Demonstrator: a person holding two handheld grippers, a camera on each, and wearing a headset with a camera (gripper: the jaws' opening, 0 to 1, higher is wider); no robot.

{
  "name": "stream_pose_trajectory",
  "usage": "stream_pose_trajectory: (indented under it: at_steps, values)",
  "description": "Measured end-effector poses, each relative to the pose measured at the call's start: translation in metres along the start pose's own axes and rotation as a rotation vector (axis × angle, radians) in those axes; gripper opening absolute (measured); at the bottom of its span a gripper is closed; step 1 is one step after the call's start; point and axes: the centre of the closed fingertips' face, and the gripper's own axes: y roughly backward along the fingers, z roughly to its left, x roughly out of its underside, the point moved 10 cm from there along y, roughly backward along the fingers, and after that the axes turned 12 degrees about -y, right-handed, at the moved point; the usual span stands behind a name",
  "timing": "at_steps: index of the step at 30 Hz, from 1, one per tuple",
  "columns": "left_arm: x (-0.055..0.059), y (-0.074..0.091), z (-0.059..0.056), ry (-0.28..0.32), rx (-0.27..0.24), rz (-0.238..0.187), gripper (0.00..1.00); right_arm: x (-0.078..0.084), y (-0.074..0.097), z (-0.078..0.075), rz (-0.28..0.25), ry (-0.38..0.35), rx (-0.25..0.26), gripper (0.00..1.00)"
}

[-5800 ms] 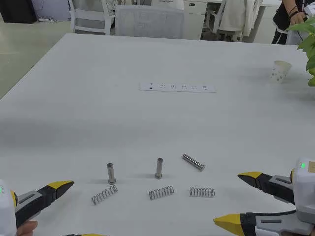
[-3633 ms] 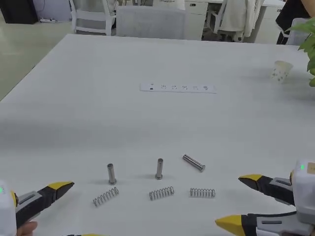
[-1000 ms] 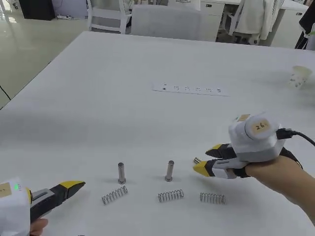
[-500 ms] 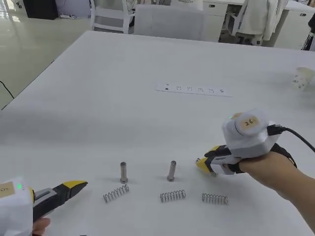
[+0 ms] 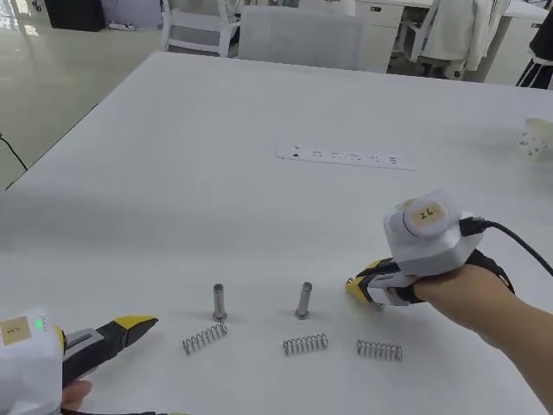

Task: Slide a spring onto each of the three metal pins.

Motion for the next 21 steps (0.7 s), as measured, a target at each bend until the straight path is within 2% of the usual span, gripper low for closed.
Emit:
stream_pose_trajectory:
  at_steps: [21]
  values:
    - [0.0, 0.0015, 0.0008, 0.006, -0.005, 0.003, 0.89, -0.0004, -0.0057, -0.0013, 0.023, -0.017, 0.027, 0.06]
